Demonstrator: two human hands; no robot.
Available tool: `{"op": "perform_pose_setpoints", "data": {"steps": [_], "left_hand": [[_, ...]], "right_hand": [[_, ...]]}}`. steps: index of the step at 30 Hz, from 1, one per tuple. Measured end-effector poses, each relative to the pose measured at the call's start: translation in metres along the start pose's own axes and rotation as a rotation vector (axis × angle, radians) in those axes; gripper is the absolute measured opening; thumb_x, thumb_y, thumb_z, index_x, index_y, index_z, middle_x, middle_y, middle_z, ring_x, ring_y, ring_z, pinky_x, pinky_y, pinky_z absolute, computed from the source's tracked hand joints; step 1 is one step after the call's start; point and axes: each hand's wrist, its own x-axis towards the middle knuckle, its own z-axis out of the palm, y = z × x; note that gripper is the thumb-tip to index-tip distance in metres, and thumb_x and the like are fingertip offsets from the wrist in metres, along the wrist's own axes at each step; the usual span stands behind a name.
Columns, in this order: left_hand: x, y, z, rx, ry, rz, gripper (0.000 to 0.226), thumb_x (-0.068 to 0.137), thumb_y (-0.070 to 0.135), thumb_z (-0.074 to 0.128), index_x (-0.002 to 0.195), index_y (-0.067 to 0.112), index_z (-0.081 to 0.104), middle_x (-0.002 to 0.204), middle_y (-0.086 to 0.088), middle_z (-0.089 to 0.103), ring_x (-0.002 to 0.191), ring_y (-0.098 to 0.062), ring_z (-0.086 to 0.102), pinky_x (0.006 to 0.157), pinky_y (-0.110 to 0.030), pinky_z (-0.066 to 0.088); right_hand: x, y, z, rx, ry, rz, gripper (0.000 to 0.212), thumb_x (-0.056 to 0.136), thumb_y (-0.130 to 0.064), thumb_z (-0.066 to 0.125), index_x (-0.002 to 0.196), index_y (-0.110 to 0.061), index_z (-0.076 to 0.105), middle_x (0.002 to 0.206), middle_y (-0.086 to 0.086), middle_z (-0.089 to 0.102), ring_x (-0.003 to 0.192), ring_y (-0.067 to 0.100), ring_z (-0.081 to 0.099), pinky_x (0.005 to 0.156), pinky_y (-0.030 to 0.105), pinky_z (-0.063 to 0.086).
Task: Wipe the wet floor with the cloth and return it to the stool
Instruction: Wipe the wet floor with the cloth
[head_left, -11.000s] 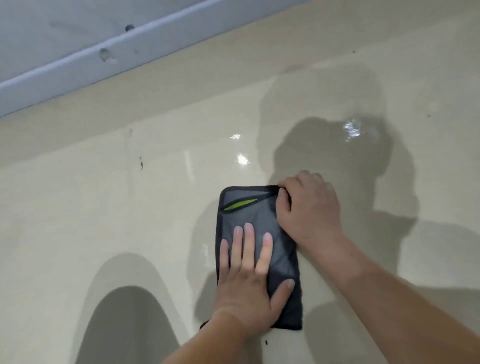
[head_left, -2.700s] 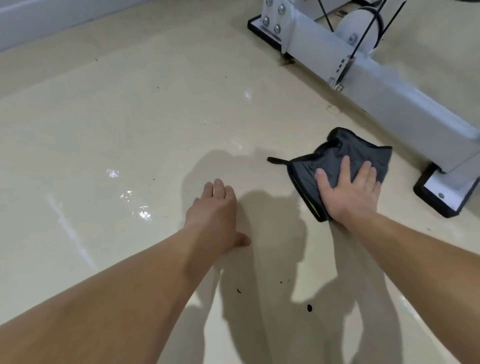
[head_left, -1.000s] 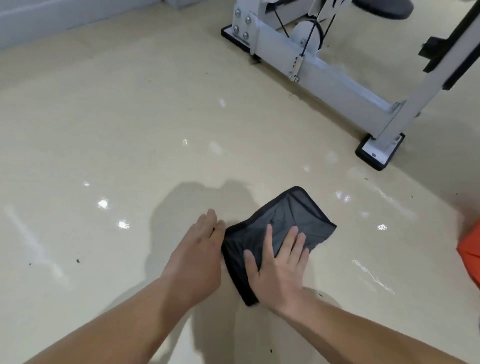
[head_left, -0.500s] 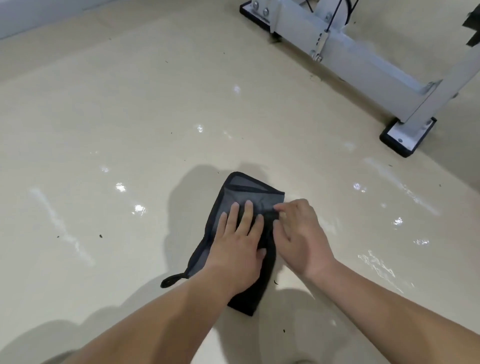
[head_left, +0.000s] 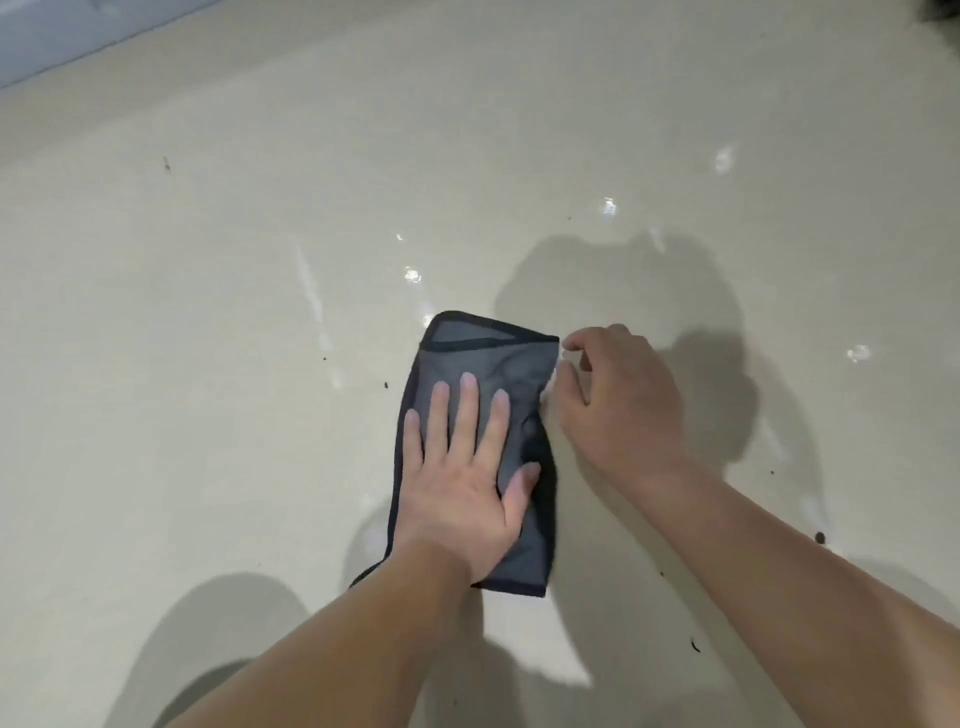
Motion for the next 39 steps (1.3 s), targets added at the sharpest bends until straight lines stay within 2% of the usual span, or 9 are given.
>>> {"op": "perform_pose_setpoints", "data": {"steps": [3,6,11,16,20,25,28,32,39], "left_hand": [[-0.033,-0.016,0.011,-0.066,-0.003,-0.252,0.074,0.104,0.062,0.013,0.165,0.021,0.002,0.172,-0.013,-0.005,0.158,-0.036,-0.007,0.124,-0.059,0.007],[-0.051,-0.013,0.018,-0.108,-0.029,-0.309,0.074,0.104,0.061,0.01,0.164,0.02,0.002,0.172,-0.015,-0.002,0.158,-0.04,-0.004,0.122,-0.062,0.007],[-0.035,-0.048,0.0,-0.115,-0.077,-0.089,0.077,0.1,0.069,0.01,0.159,0.032,-0.022,0.165,-0.004,-0.035,0.148,-0.031,-0.04,0.121,-0.059,-0.017],[-0.011,-0.101,-0.002,-0.001,-0.013,0.12,0.075,0.1,0.07,0.017,0.163,0.034,0.0,0.172,-0.003,-0.015,0.156,-0.03,-0.021,0.125,-0.056,-0.008],[-0.065,-0.102,0.014,-0.072,-0.047,-0.008,0.072,0.102,0.064,0.007,0.161,0.031,-0.017,0.167,-0.005,-0.031,0.15,-0.03,-0.036,0.122,-0.057,-0.016],[-0.137,-0.155,0.022,0.004,-0.166,0.222,0.073,0.101,0.068,0.008,0.159,0.034,-0.02,0.164,-0.003,-0.037,0.147,-0.029,-0.041,0.121,-0.056,-0.02],[-0.128,-0.211,0.013,0.123,-0.131,0.309,0.076,0.098,0.073,0.007,0.16,0.035,-0.018,0.166,-0.004,-0.033,0.152,-0.029,-0.033,0.125,-0.051,-0.011],[-0.109,-0.27,0.004,0.202,-0.108,0.172,0.076,0.098,0.069,0.001,0.159,0.029,-0.024,0.166,-0.01,-0.032,0.153,-0.035,-0.029,0.126,-0.053,-0.005],[-0.131,-0.307,0.009,0.211,-0.131,0.316,0.075,0.1,0.066,0.004,0.159,0.026,-0.021,0.165,-0.008,-0.031,0.153,-0.037,-0.028,0.126,-0.054,-0.008]], "right_hand": [[0.013,-0.031,0.028,-0.042,-0.106,-0.117,0.018,0.094,-0.022,0.059,0.11,-0.017,0.068,0.1,0.002,0.063,0.093,0.028,0.057,0.083,0.04,0.042],[0.018,-0.063,0.049,-0.054,-0.215,-0.203,0.018,0.093,-0.025,0.056,0.102,-0.017,0.07,0.097,0.003,0.065,0.092,0.03,0.059,0.079,0.041,0.048],[0.012,-0.083,0.054,-0.151,-0.234,-0.218,0.026,0.093,-0.029,0.055,0.112,-0.018,0.068,0.1,0.004,0.065,0.094,0.031,0.059,0.081,0.041,0.048],[-0.01,-0.081,0.041,-0.195,-0.228,-0.076,0.035,0.094,-0.031,0.053,0.126,-0.018,0.061,0.1,0.007,0.06,0.095,0.032,0.058,0.079,0.042,0.05],[-0.034,-0.116,0.033,-0.231,-0.364,0.074,0.039,0.097,-0.039,0.047,0.134,-0.031,0.058,0.121,-0.003,0.06,0.113,0.023,0.058,0.091,0.039,0.049],[-0.063,-0.174,0.036,-0.145,-0.497,0.246,0.016,0.092,-0.037,0.053,0.097,-0.027,0.065,0.095,-0.004,0.07,0.09,0.024,0.066,0.08,0.038,0.055],[-0.086,-0.207,0.047,-0.089,-0.59,0.285,0.014,0.089,-0.033,0.058,0.093,-0.023,0.066,0.09,0.0,0.072,0.084,0.026,0.068,0.078,0.04,0.059],[-0.108,-0.235,0.052,-0.075,-0.664,0.313,0.024,0.091,-0.034,0.058,0.103,-0.016,0.066,0.099,0.007,0.075,0.083,0.026,0.067,0.078,0.038,0.057],[-0.116,-0.284,0.039,-0.315,-0.752,0.243,0.045,0.1,-0.042,0.051,0.14,-0.022,0.053,0.133,0.0,0.059,0.114,0.024,0.058,0.089,0.03,0.045]]}}
